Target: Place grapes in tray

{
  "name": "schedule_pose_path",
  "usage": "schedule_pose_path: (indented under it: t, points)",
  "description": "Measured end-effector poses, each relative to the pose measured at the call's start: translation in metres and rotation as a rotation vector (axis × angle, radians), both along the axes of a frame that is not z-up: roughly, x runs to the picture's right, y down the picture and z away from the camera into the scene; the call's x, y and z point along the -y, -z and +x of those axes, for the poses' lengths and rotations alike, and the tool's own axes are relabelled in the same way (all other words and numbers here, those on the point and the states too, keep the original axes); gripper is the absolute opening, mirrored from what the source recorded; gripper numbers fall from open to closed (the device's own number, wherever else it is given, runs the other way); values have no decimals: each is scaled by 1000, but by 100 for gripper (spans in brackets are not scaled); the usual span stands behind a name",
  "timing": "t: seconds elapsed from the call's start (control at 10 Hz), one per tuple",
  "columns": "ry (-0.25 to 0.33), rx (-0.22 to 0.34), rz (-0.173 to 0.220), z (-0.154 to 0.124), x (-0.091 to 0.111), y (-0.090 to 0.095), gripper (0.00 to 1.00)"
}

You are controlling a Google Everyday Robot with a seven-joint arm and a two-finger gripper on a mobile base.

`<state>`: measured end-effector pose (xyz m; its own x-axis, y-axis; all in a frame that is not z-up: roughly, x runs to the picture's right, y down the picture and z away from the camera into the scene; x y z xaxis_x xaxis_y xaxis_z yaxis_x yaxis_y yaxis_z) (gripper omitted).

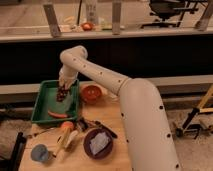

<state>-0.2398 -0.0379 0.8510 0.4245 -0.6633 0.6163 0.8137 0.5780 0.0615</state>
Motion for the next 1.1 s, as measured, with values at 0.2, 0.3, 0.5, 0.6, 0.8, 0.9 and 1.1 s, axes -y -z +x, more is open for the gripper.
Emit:
schedule_pose_path:
  t: [0.2,0.3,0.5,0.6,0.8,0.9,1.1]
  points:
    - [18,-2,4,-4,-1,1,3]
    - [26,-3,4,-6,-2,1,3]
    - [40,-4,4,-8,-4,0,3]
    - [48,-4,3,-9,-4,0,3]
    - [61,-4,2,-12,-5,0,3]
    - [65,-3,2,-13,-5,0,3]
    - [73,-2,0,-15,-6,0,3]
